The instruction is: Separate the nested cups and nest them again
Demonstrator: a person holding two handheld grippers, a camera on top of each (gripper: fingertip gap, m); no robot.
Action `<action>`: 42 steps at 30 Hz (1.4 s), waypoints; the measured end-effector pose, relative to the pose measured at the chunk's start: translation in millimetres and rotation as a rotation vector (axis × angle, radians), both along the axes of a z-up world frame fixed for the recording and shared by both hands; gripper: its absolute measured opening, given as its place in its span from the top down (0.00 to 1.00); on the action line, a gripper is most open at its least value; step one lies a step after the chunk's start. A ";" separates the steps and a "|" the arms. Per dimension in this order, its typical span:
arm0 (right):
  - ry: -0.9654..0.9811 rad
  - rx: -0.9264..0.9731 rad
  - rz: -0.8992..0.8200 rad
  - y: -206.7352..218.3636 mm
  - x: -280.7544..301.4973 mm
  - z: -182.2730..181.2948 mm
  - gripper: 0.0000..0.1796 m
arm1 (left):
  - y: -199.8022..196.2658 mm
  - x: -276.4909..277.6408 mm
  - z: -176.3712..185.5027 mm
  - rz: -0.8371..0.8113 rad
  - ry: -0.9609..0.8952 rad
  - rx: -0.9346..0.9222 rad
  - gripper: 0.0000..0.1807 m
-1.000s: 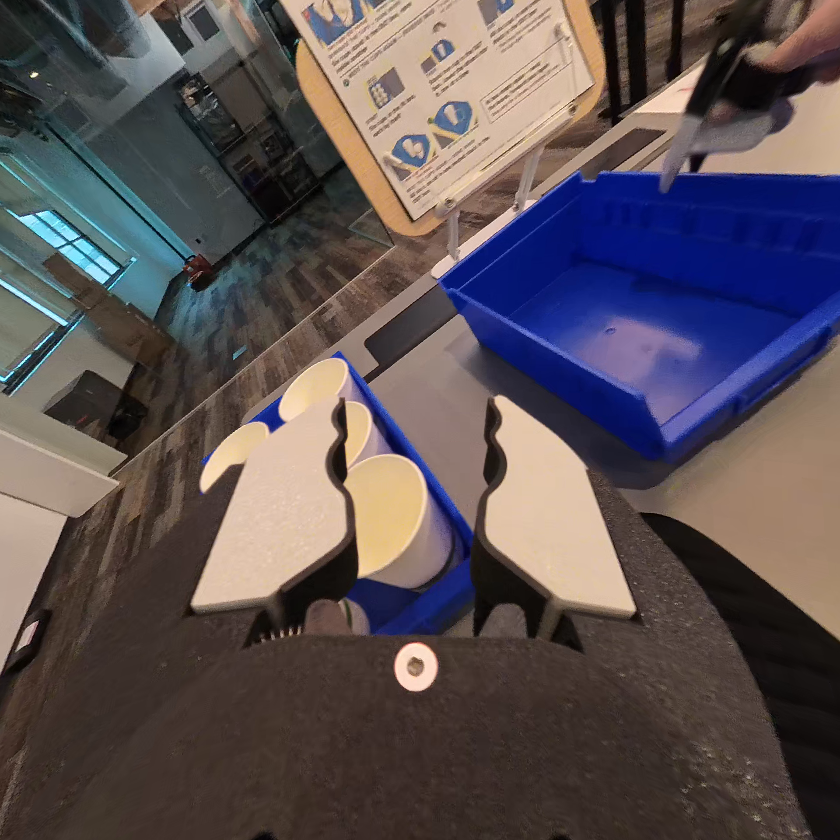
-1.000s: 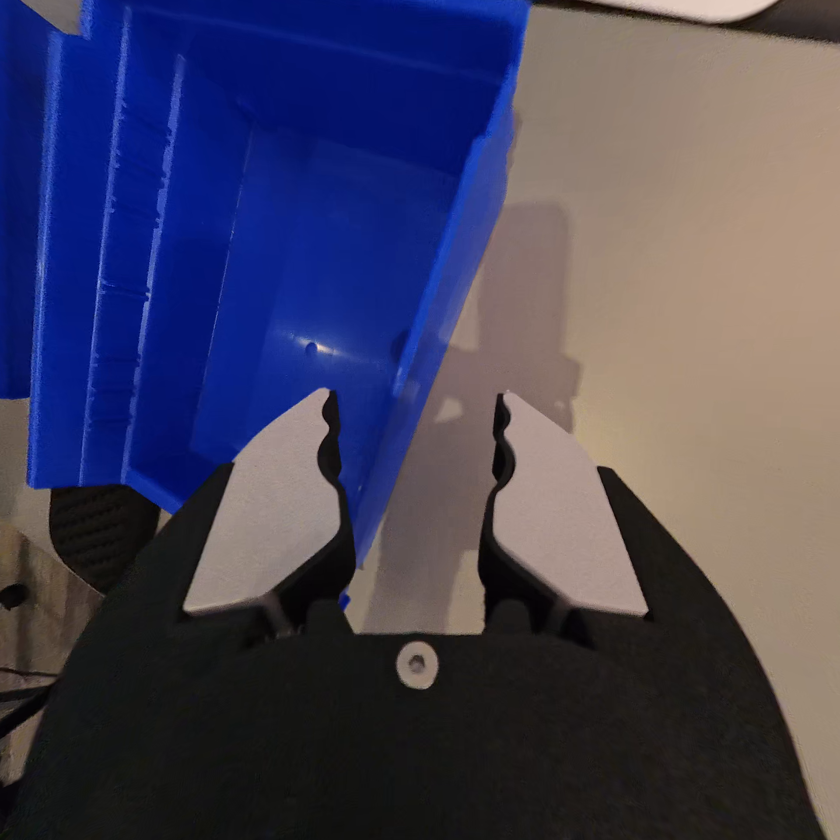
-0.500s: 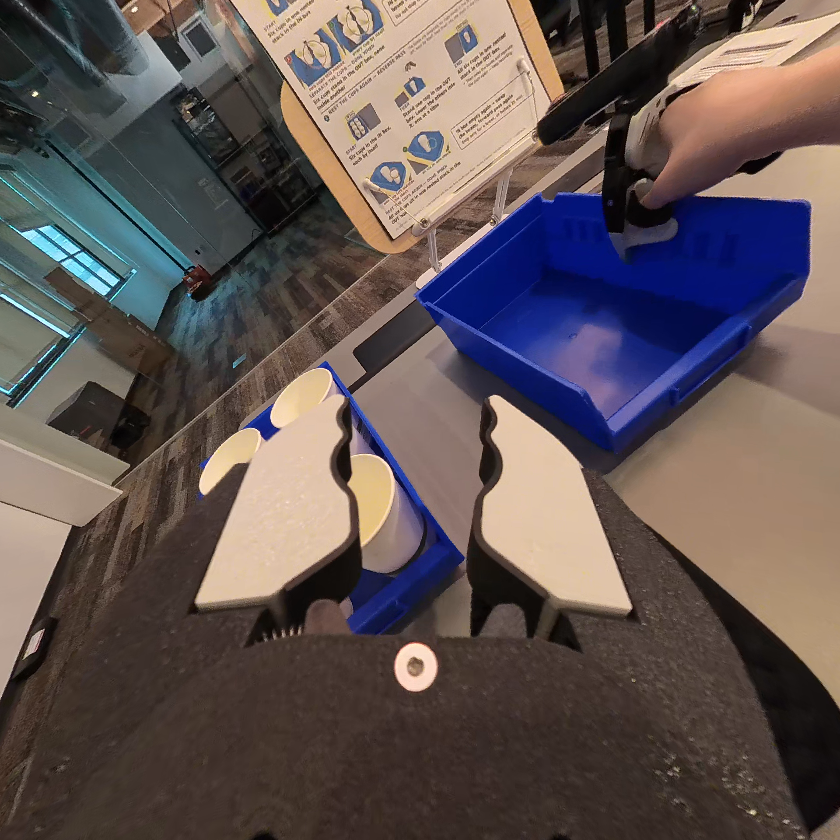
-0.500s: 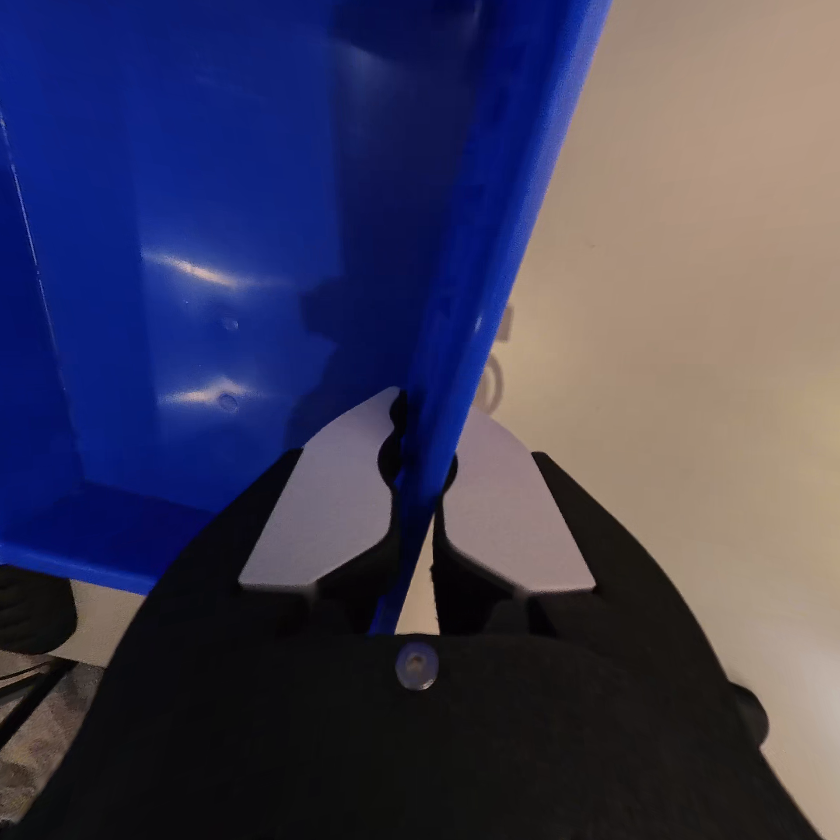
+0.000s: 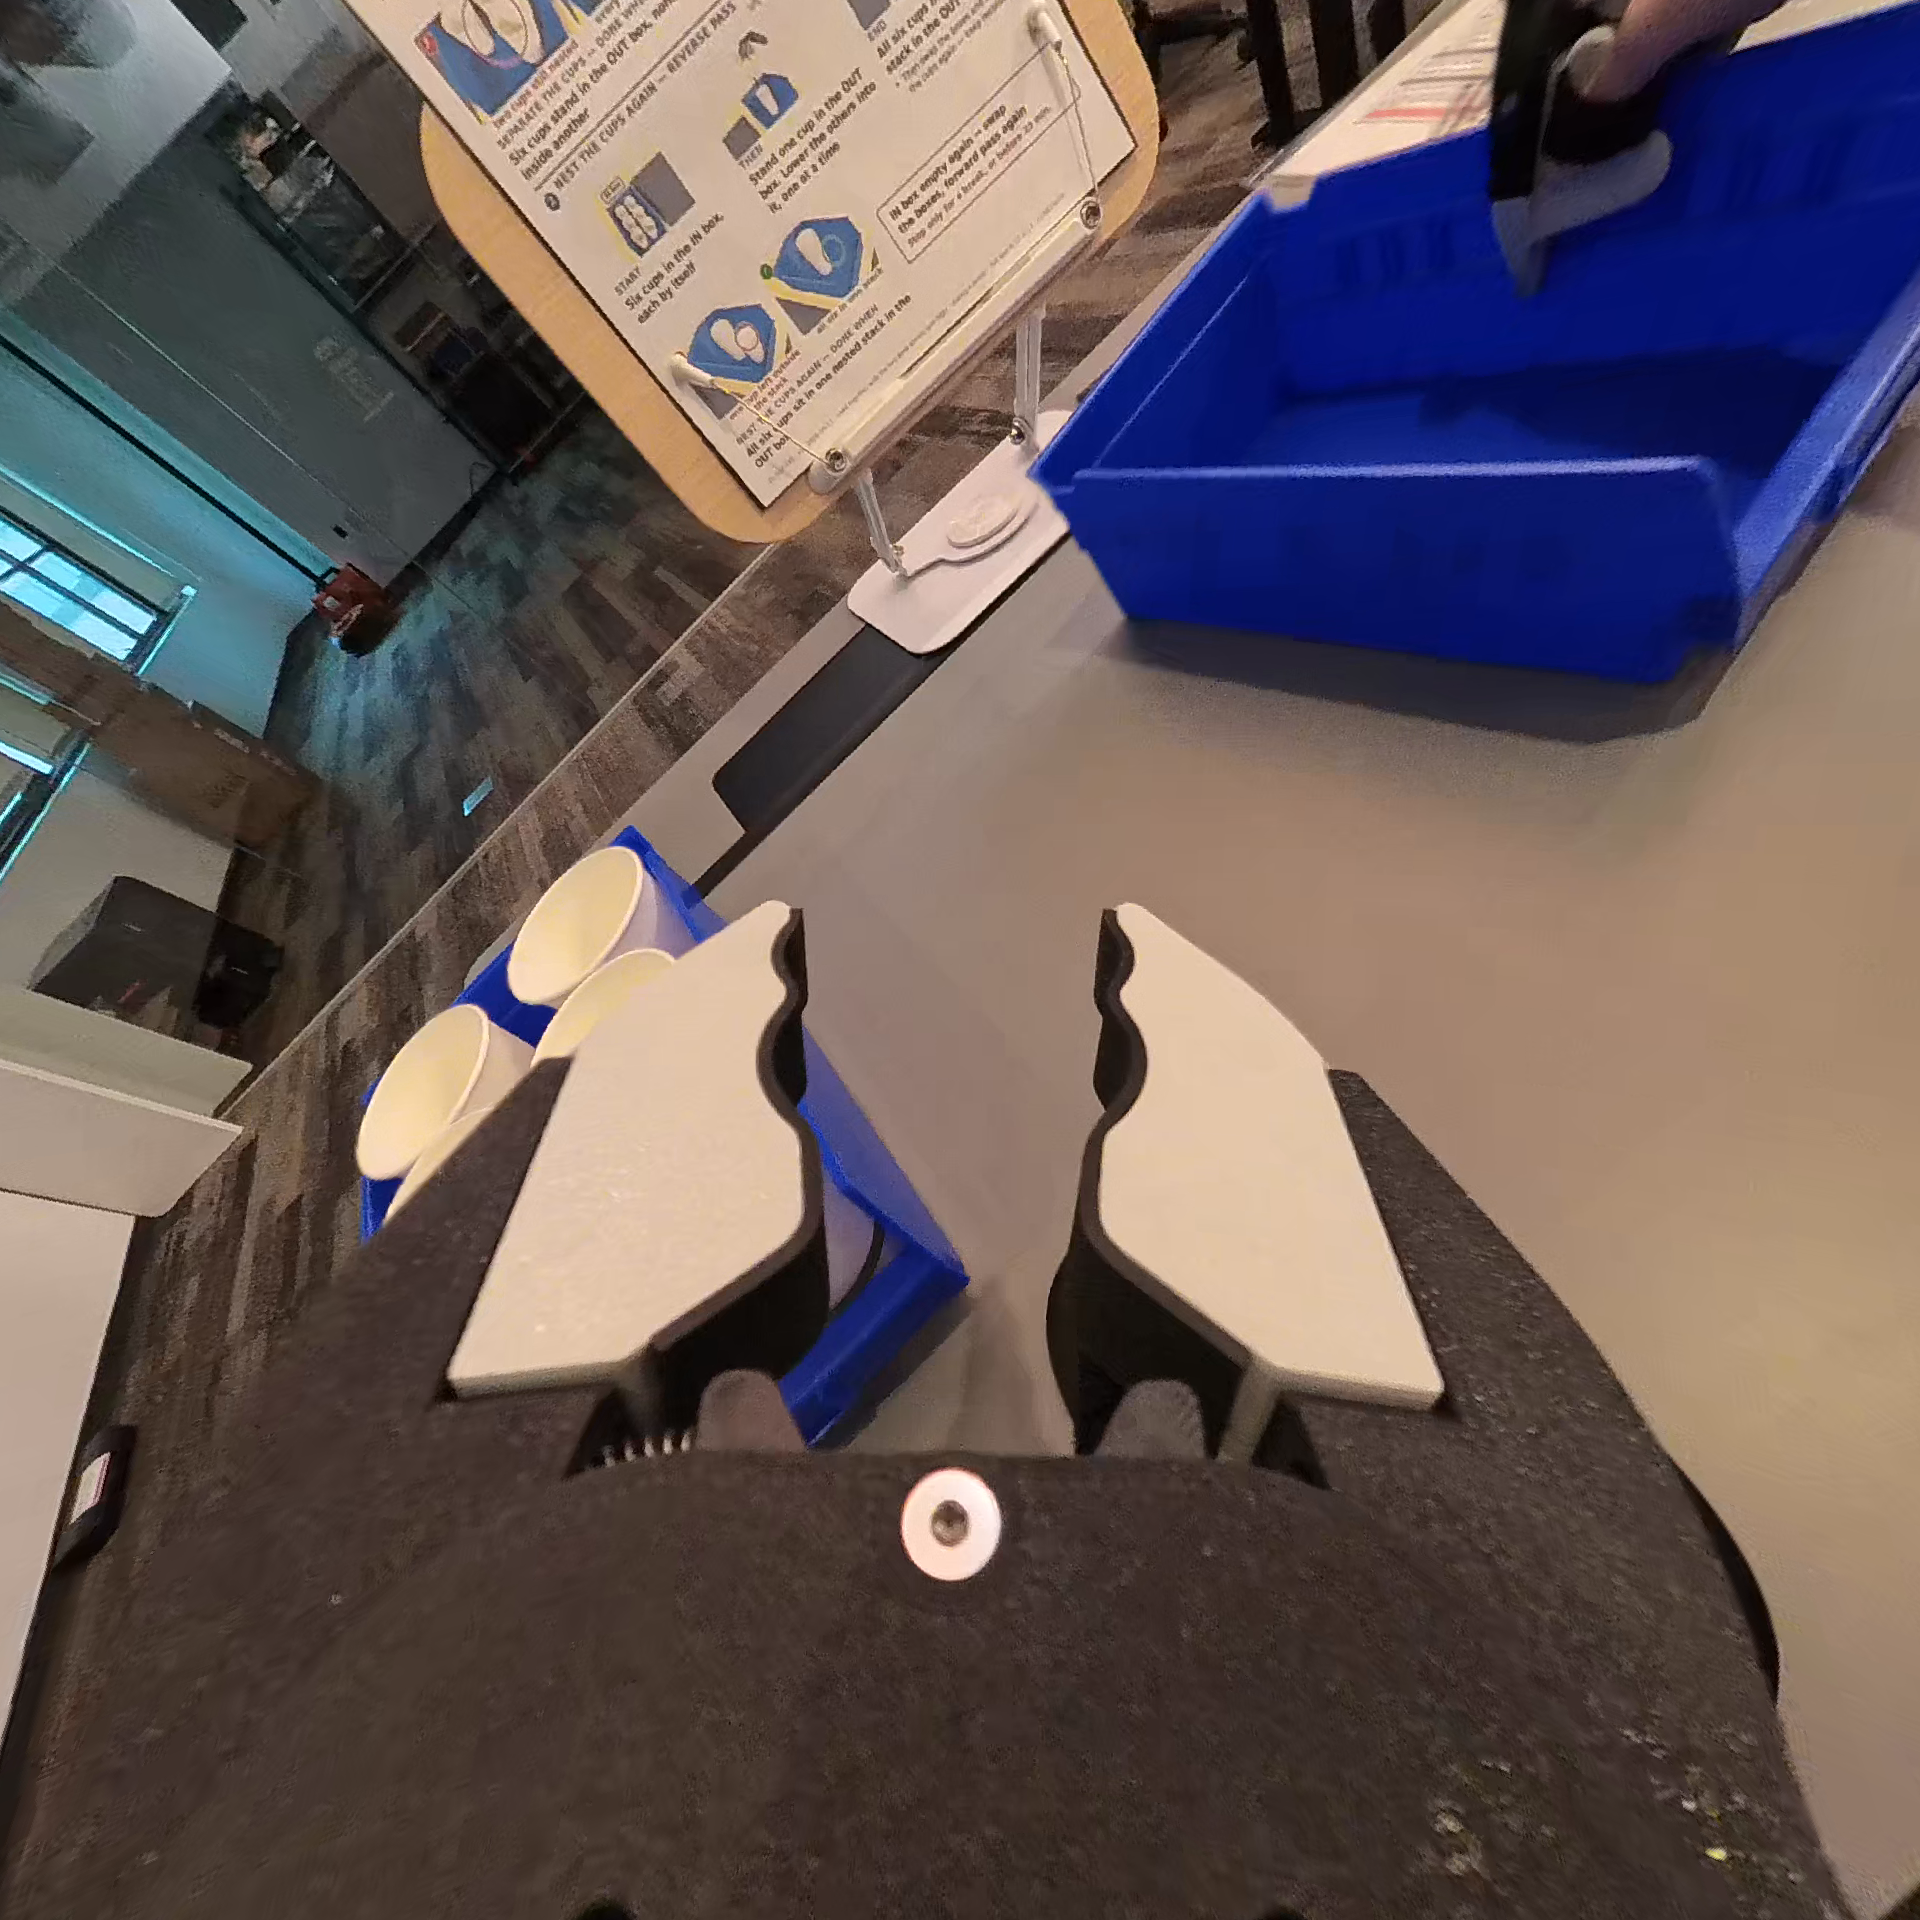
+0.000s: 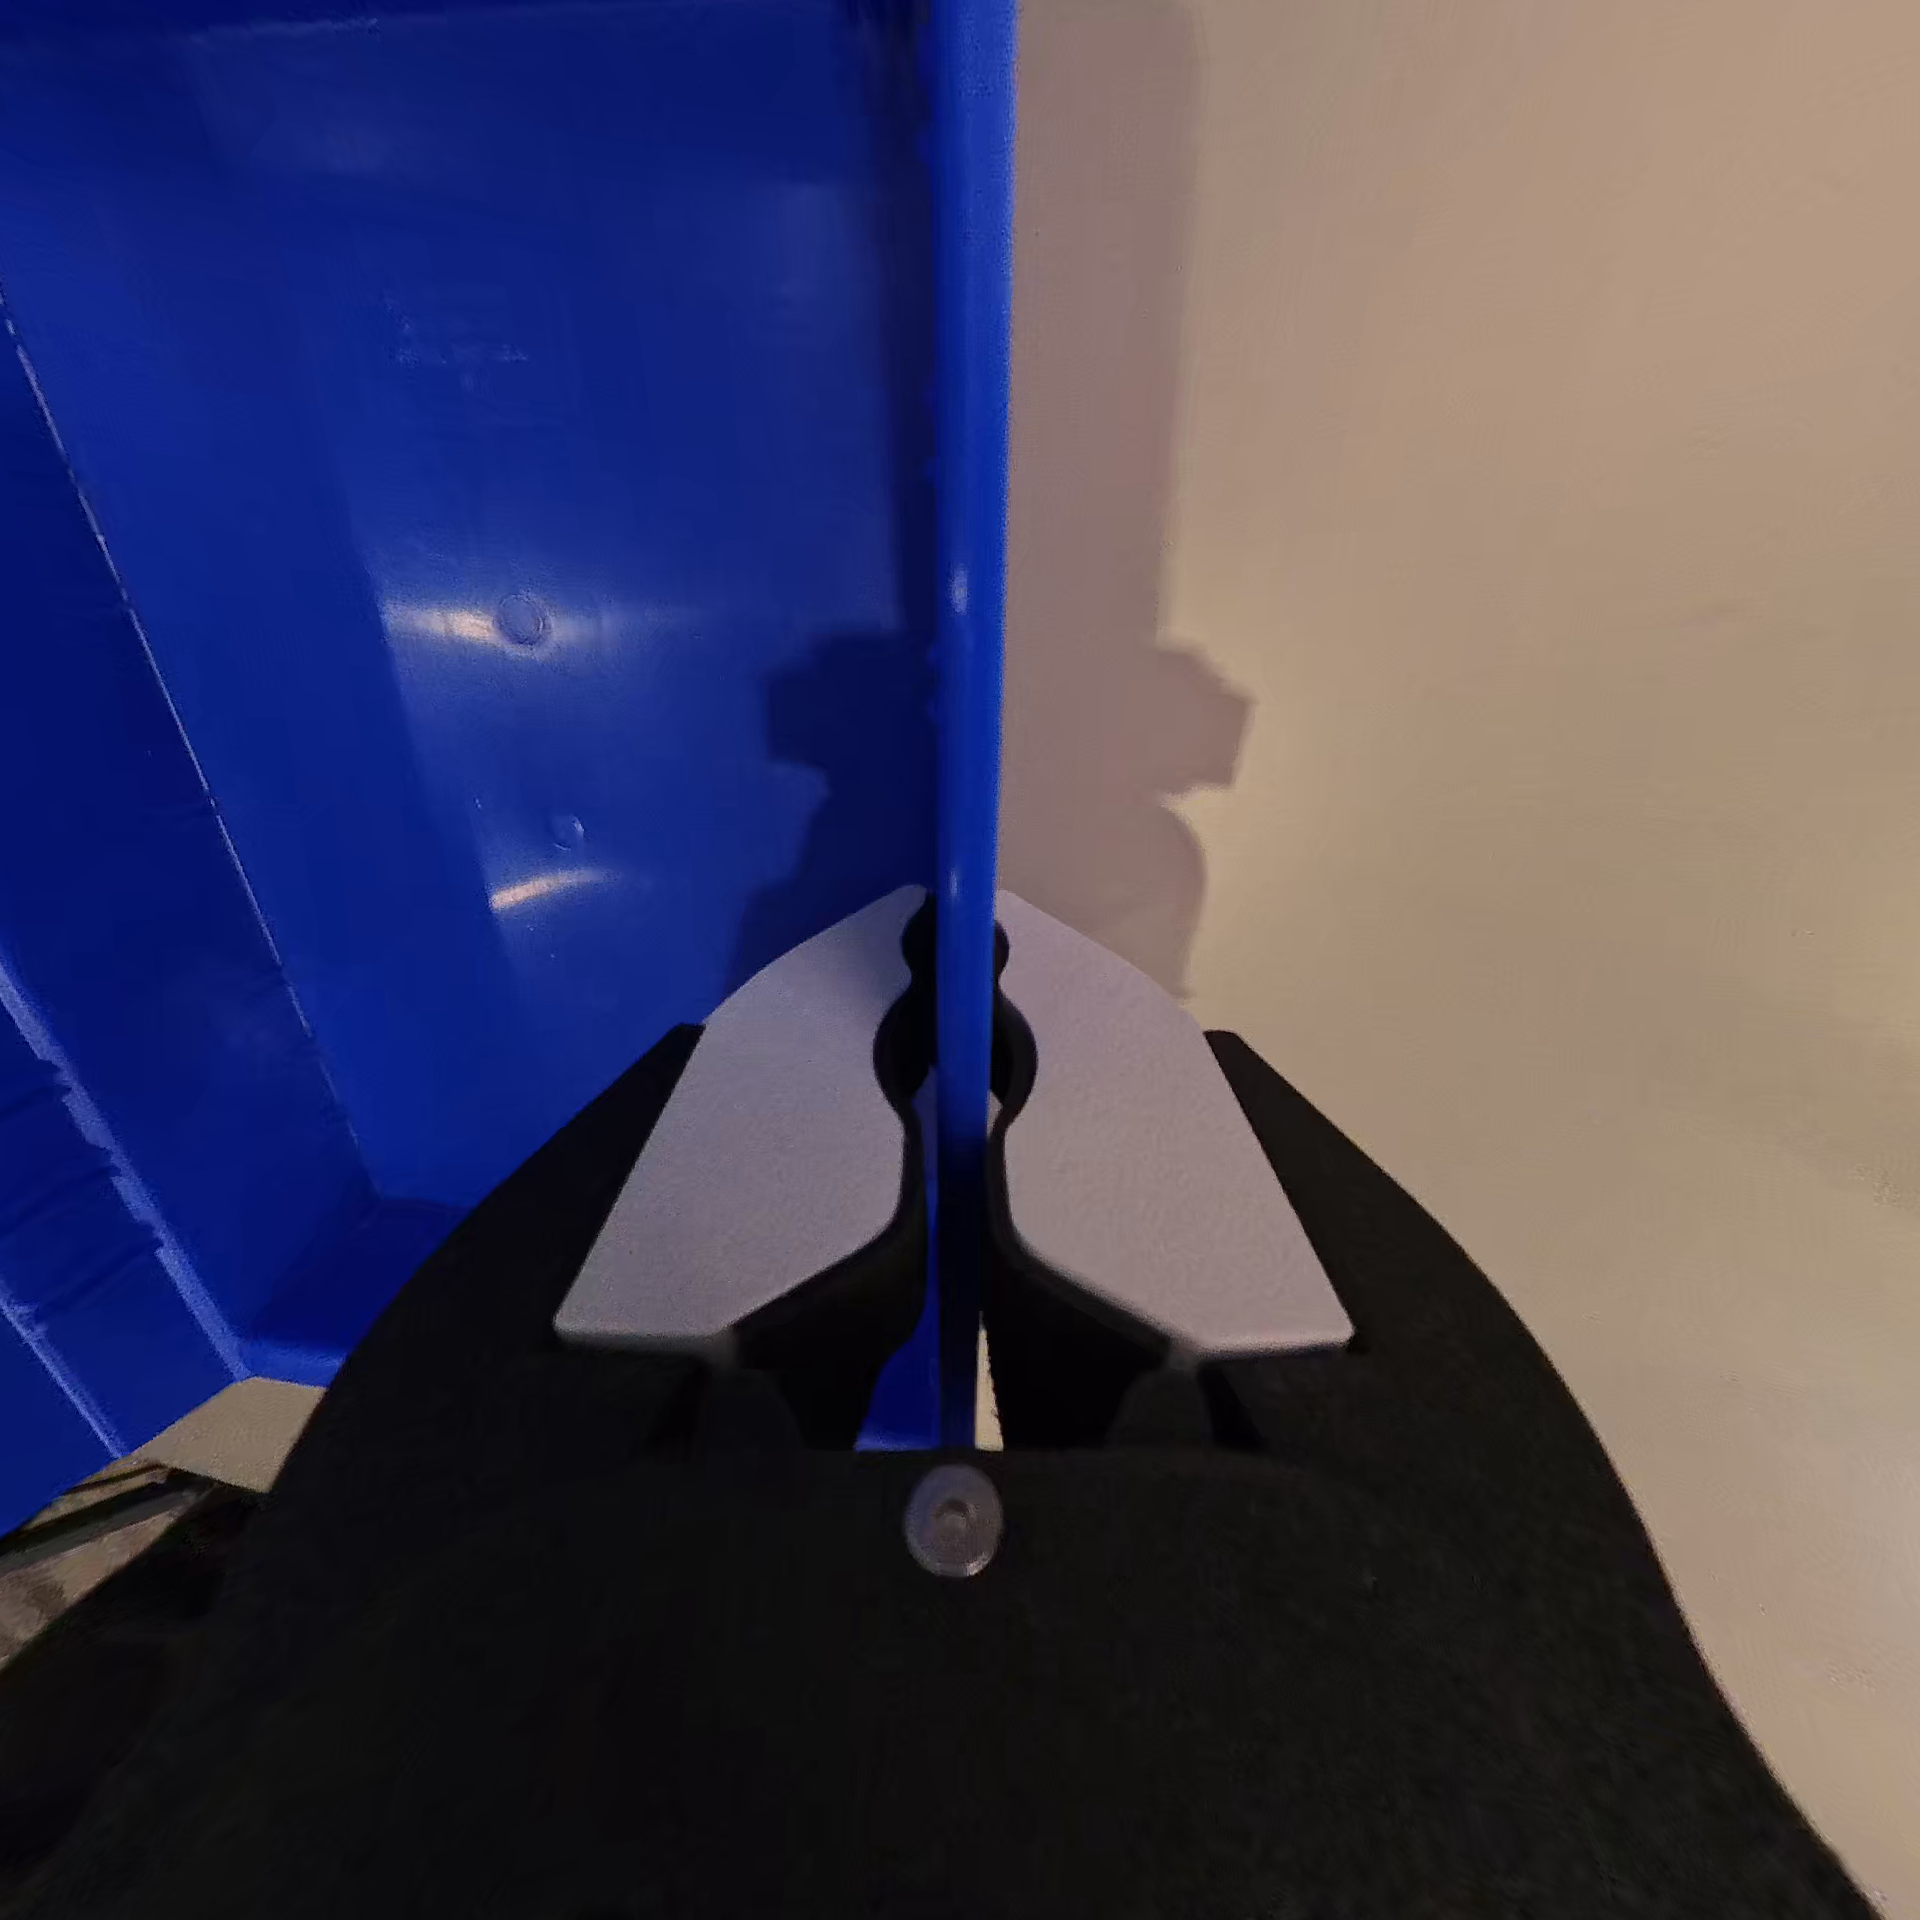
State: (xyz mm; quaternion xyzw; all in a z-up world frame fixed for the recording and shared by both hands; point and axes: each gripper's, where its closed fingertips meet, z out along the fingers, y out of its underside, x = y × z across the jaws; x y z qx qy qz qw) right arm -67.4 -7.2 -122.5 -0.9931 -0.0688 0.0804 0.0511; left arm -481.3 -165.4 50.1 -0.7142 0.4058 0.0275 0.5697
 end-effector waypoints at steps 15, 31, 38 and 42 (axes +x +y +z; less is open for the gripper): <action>0.002 0.013 -0.171 -55.6 268.8 -3.3 0.97 | 0.2 32.6 4.4 0.062 0.077 -0.028 0.71; 0.006 0.013 -0.327 -123.8 437.6 -5.4 0.97 | 12.0 64.0 -1.2 0.119 0.125 -0.054 0.71; 0.002 0.007 -0.314 -114.5 441.4 -5.4 0.97 | 9.4 79.7 -2.6 0.105 0.169 -0.059 0.71; -0.017 0.014 -0.261 -114.7 442.2 -2.5 0.97 | 5.7 84.8 1.0 0.098 0.172 -0.056 0.71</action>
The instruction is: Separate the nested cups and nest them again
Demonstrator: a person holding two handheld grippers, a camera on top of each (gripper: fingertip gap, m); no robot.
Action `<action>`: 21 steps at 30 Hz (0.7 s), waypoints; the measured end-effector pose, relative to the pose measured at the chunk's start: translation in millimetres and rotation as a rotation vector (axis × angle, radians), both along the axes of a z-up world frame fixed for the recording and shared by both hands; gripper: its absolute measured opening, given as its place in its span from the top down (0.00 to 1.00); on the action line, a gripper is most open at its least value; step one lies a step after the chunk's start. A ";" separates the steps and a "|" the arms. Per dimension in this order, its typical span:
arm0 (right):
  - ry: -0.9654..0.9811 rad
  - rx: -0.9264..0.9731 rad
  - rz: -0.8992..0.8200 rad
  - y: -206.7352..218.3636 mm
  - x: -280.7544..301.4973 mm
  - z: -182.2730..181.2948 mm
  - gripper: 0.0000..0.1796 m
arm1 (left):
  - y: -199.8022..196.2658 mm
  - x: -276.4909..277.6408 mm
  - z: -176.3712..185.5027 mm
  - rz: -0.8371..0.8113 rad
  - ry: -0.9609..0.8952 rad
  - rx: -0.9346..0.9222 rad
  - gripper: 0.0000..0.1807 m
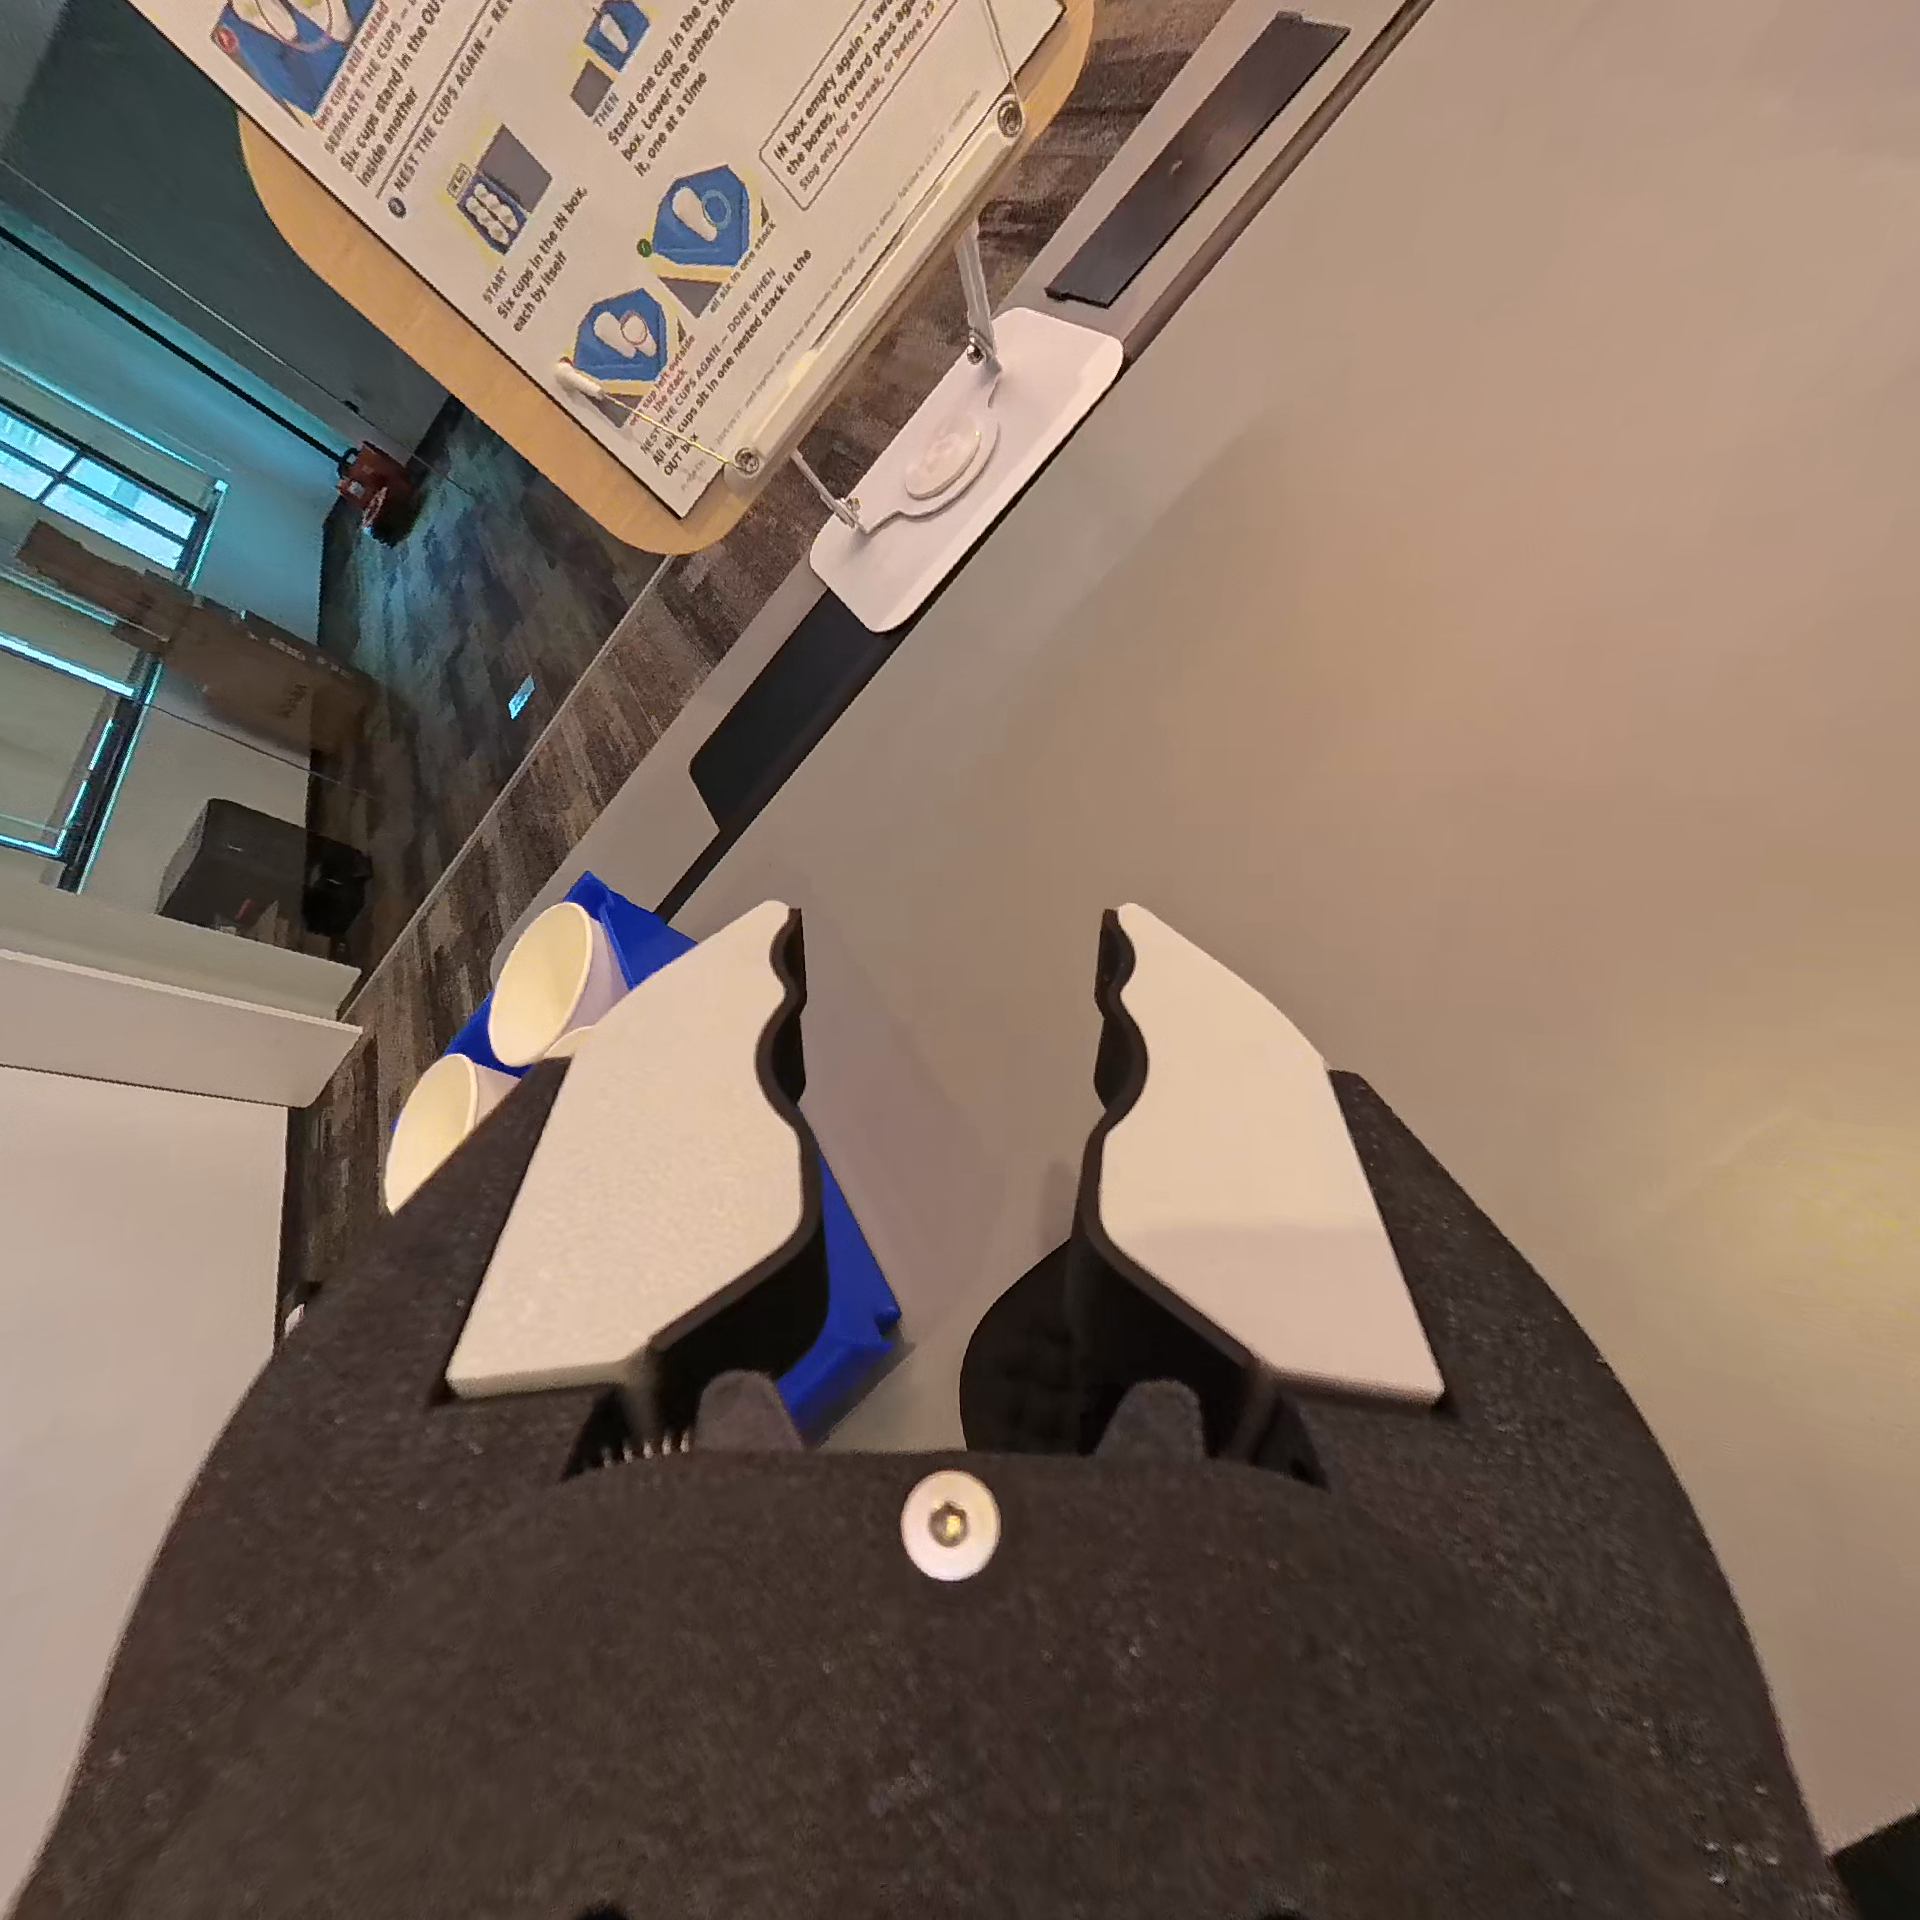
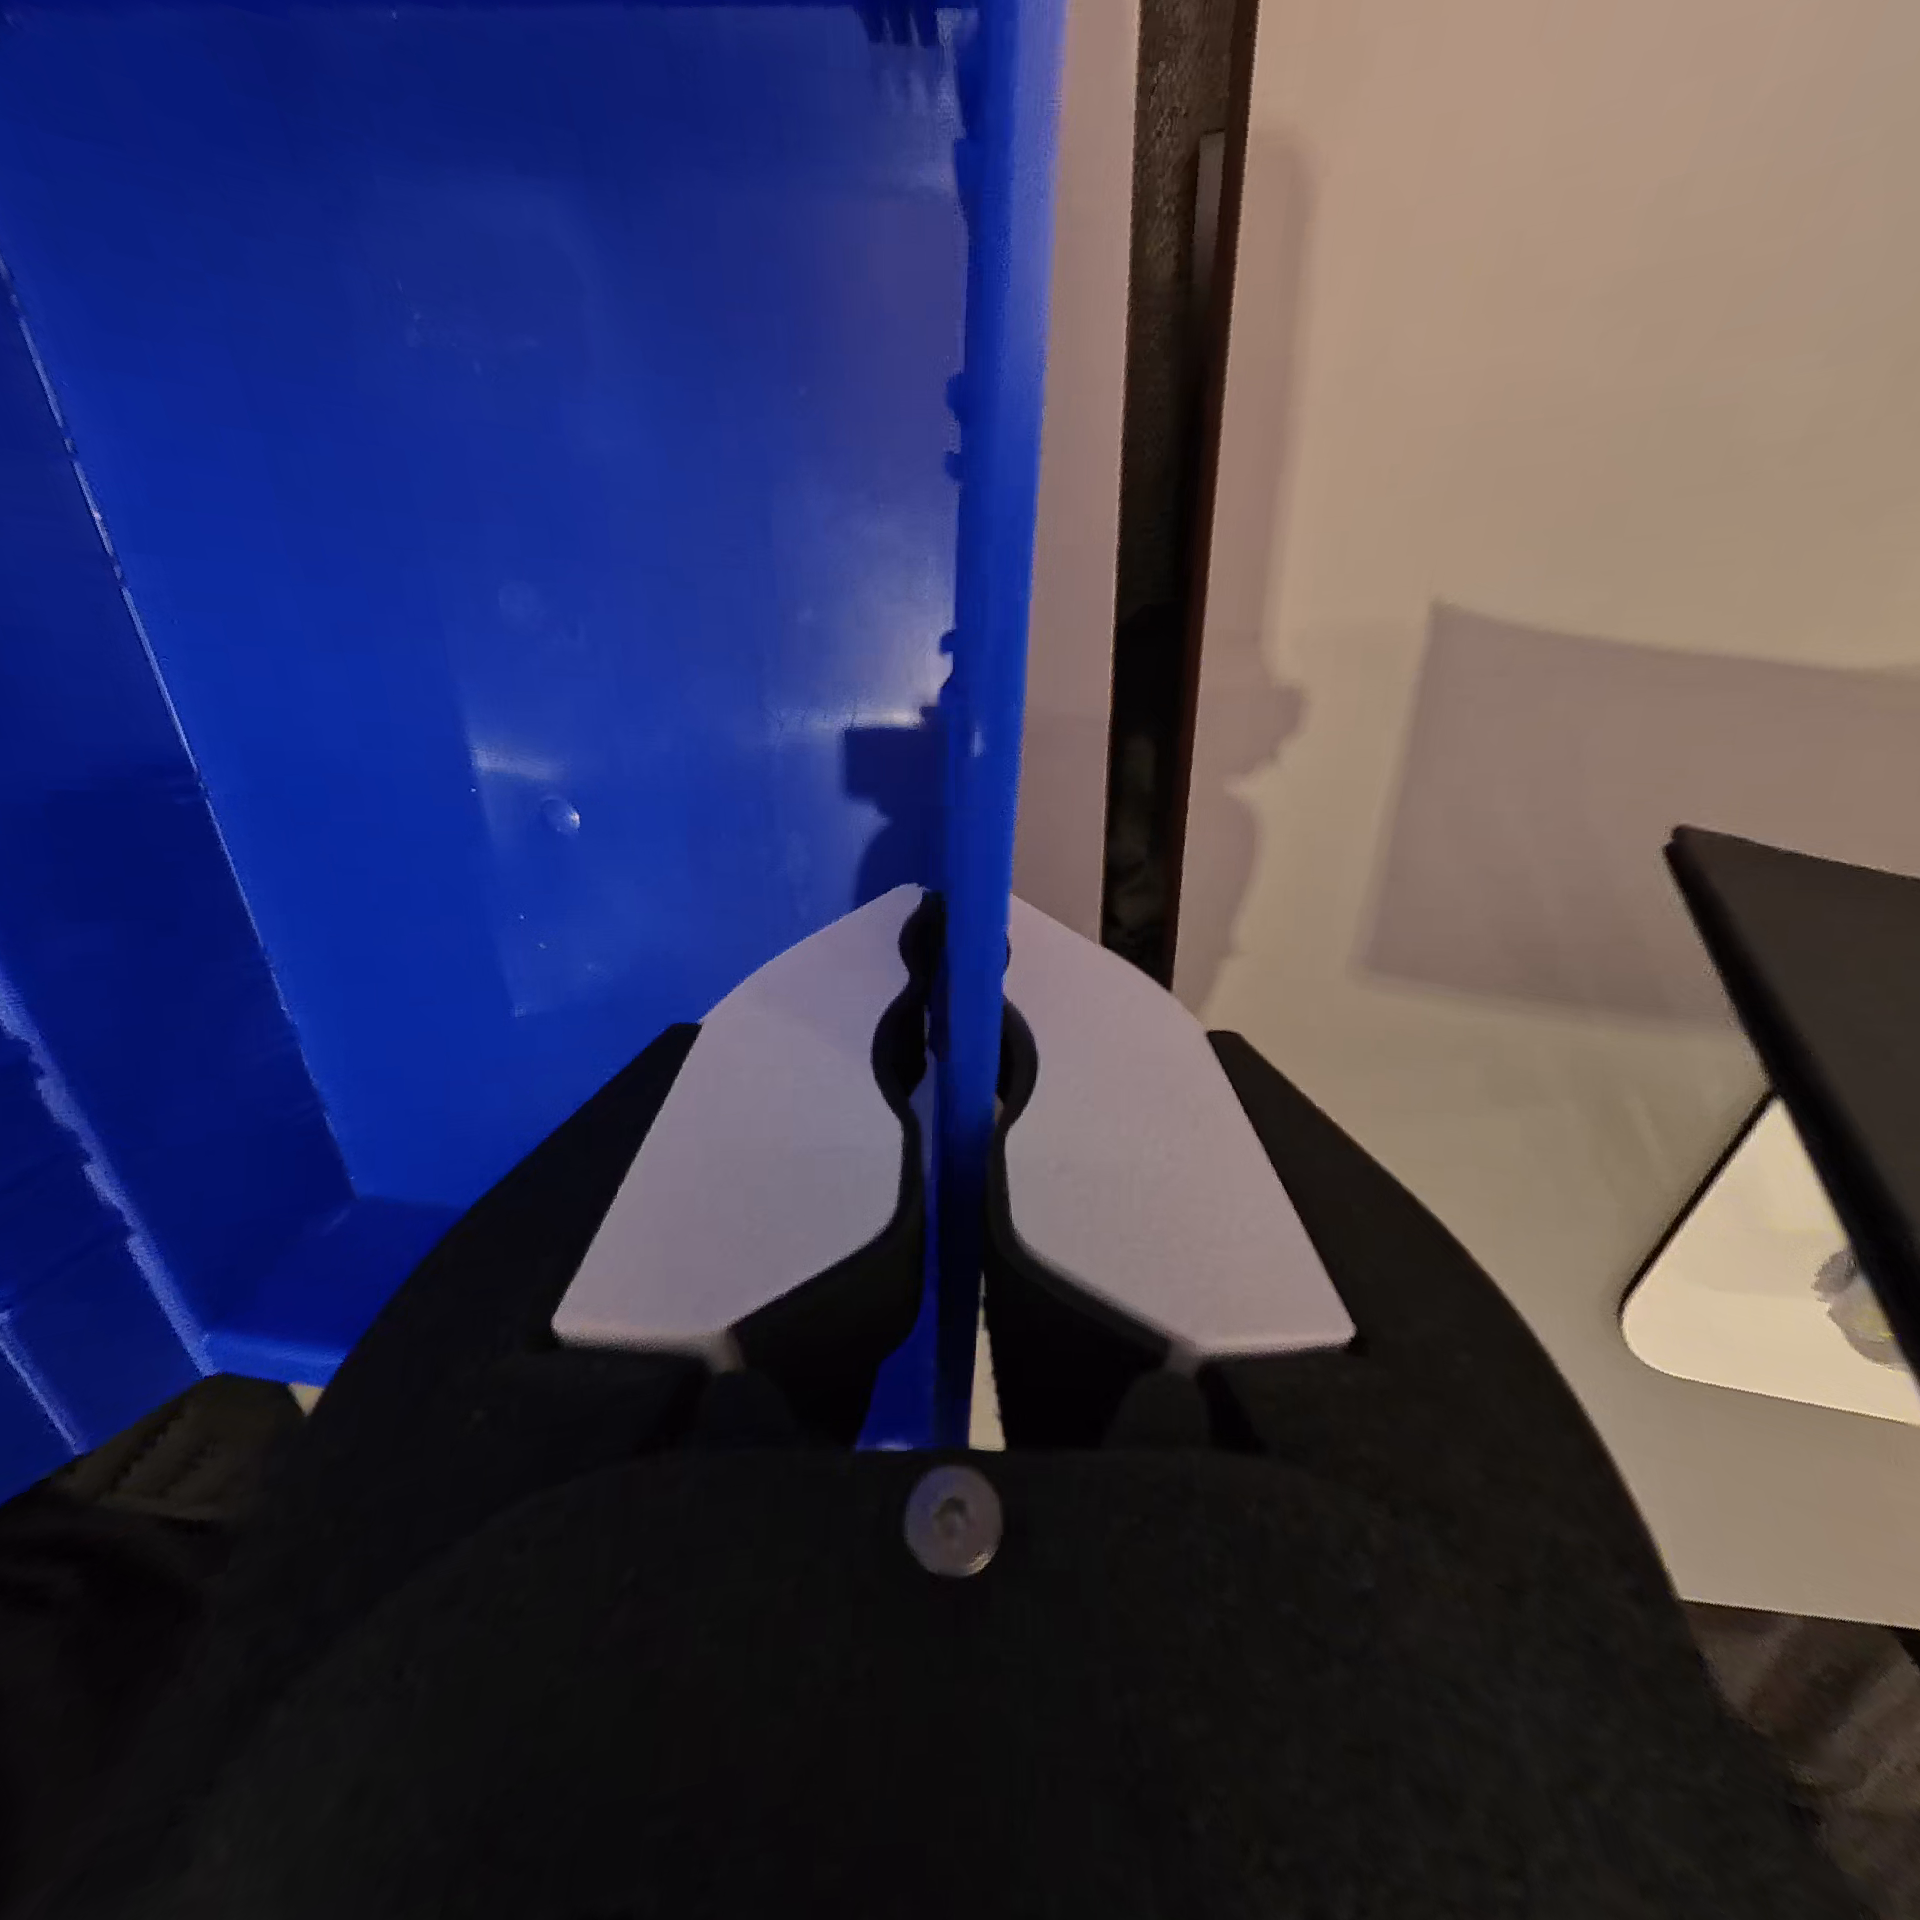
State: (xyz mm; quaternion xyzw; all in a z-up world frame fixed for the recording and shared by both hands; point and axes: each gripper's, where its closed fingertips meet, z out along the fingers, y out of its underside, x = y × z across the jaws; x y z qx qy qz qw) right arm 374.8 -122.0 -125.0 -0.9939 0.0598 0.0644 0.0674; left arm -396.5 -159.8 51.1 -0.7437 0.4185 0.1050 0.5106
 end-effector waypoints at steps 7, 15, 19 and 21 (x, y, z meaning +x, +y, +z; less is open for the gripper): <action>-0.257 0.119 0.070 6.6 11.3 62.2 0.79 | 0.6 -1.8 11.1 -0.014 -0.043 0.020 0.69; -0.411 0.954 0.291 57.4 -105.5 215.8 0.76 | 20.5 -59.5 32.6 0.065 -0.266 0.092 0.65; -0.155 1.221 0.408 59.3 -209.0 234.1 0.73 | 35.1 -108.8 51.8 0.087 -0.547 0.171 0.68; 0.014 1.353 0.451 56.2 -259.0 244.9 0.74 | 42.1 -139.9 54.4 0.127 -0.568 0.233 0.69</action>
